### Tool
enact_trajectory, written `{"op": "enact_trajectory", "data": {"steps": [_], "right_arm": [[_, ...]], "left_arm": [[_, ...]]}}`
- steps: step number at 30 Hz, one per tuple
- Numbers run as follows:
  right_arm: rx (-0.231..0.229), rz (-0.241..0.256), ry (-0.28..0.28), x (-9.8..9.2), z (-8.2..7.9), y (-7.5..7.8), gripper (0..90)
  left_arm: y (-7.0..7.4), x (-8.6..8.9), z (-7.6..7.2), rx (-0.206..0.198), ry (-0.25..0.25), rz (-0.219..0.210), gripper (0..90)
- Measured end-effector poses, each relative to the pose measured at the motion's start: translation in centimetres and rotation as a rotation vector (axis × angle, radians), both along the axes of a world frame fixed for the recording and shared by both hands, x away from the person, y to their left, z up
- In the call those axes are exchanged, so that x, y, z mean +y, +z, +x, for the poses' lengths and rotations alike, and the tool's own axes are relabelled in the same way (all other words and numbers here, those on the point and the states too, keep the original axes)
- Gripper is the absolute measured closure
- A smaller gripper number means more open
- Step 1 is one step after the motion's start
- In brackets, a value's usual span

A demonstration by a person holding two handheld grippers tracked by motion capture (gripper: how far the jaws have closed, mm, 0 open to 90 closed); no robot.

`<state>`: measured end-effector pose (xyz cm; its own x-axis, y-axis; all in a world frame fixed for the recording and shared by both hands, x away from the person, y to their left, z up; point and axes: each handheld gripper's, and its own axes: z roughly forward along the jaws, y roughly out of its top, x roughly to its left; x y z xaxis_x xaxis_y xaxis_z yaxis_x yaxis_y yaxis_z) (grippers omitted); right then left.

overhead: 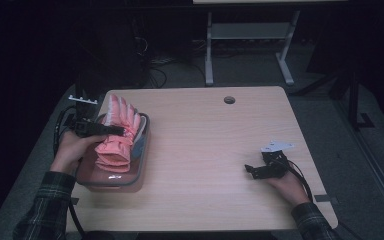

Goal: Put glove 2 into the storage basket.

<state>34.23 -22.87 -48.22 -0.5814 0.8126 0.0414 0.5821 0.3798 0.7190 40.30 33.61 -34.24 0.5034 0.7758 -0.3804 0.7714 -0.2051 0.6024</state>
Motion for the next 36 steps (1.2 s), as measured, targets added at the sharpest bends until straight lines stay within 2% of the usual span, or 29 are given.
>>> {"op": "enact_trajectory", "data": {"steps": [6,8,12,17,20,25,27,30,36], "right_arm": [[0.000,0.003,-0.001,0.0,0.0,0.0,11.6],[-0.001,0.000,0.000,0.0,0.0,0.0,11.6],[-0.002,0.000,0.000,0.0,0.0,0.0,11.6],[-0.001,0.000,-0.001,0.0,0.0,0.0,11.6],[-0.001,0.000,-0.001,0.0,0.0,0.0,11.6],[-0.002,0.000,0.000,0.0,0.0,0.0,11.6],[-0.001,0.000,0.000,0.0,0.0,0.0,11.6],[-0.005,-0.002,0.001,0.0,0.0,0.0,11.6],[-0.006,-0.002,0.001,0.0,0.0,0.0,11.6]], "left_arm": [[-2.2,0.0,0.7,0.041,0.022,0.043,57.7],[-3.1,-0.1,0.9,0.061,0.024,0.041,57.4],[-4.5,-0.2,1.2,0.094,0.019,0.008,57.0],[-5.9,-0.4,1.7,0.133,0.018,0.020,56.0],[-6.4,-0.5,1.9,0.141,0.018,0.019,55.4],[-6.7,-0.6,1.9,0.134,0.018,0.018,52.4],[-6.7,-0.5,1.9,0.131,0.017,0.019,46.3],[-6.5,-0.2,1.9,0.116,0.015,-0.001,34.9],[-5.5,0.4,1.7,0.063,0.032,0.045,18.9]]}}
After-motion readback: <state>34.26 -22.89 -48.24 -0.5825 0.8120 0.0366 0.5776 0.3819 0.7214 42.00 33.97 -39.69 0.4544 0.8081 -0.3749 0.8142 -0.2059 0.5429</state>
